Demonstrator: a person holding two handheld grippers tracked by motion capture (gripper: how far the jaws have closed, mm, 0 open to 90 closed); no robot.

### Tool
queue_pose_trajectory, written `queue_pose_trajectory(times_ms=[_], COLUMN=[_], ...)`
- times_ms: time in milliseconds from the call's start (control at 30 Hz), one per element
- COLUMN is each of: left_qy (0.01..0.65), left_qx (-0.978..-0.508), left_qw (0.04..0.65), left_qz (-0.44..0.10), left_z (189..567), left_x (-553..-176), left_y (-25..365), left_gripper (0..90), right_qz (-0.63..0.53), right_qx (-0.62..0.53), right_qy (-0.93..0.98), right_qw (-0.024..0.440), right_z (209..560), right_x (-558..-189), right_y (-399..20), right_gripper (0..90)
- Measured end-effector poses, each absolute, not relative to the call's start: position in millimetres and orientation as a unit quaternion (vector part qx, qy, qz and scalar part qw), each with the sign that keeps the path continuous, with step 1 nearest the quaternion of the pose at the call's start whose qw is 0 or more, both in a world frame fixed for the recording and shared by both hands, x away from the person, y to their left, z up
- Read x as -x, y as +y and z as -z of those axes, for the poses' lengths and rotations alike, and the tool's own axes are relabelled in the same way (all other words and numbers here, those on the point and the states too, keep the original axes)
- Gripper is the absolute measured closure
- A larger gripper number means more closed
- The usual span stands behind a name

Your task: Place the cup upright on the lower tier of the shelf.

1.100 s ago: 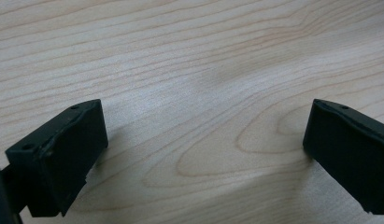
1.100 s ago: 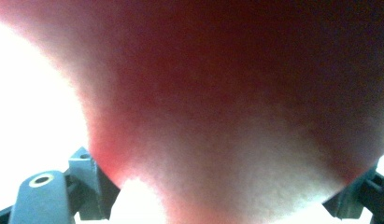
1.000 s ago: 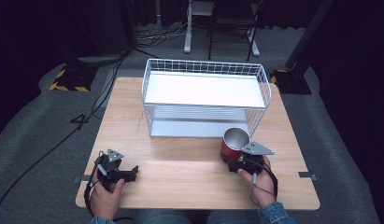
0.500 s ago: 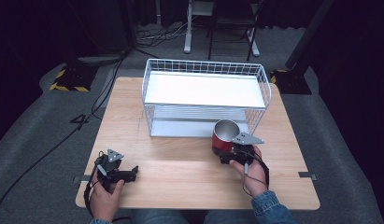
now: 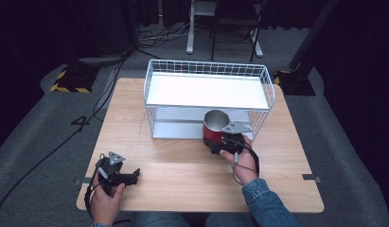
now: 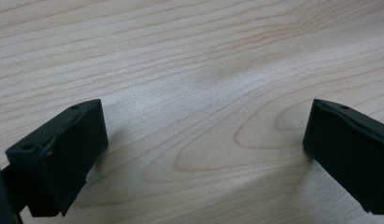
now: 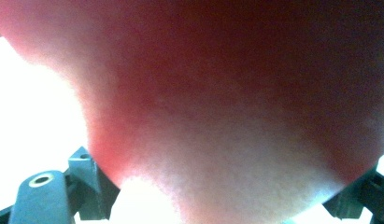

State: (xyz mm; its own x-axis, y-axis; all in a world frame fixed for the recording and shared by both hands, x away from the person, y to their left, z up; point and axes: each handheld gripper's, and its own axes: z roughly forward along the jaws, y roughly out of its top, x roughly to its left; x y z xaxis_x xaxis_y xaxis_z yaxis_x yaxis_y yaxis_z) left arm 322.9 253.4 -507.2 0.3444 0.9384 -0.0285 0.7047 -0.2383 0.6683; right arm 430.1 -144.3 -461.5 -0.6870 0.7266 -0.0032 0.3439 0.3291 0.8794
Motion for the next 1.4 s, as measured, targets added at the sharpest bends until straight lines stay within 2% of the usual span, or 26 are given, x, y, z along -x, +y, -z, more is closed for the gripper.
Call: queue_pose_trajectory(times_ms=[633, 867, 1400], left_qy=[0.538, 0.541, 0.54], left_qx=[-0.763, -0.761, -0.762], left_qw=[0.3, 0.3, 0.299], left_qz=[-0.194, -0.195, -0.195], left_z=[507, 507, 507], left_x=[-326, -327, -328], left_y=[254, 254, 254], left_gripper=[0.1, 0.1, 0.1], right_qz=[-0.474, -0.482, -0.476], right_qx=[-0.344, -0.346, -0.365], right_qy=[0.778, 0.757, 0.754], right_qw=[0.227, 0.272, 0.269], right_z=[459, 465, 475], right_x=[-464, -473, -489], right_y=[-115, -107, -105], right_gripper=[16.7, 16.7, 16.7])
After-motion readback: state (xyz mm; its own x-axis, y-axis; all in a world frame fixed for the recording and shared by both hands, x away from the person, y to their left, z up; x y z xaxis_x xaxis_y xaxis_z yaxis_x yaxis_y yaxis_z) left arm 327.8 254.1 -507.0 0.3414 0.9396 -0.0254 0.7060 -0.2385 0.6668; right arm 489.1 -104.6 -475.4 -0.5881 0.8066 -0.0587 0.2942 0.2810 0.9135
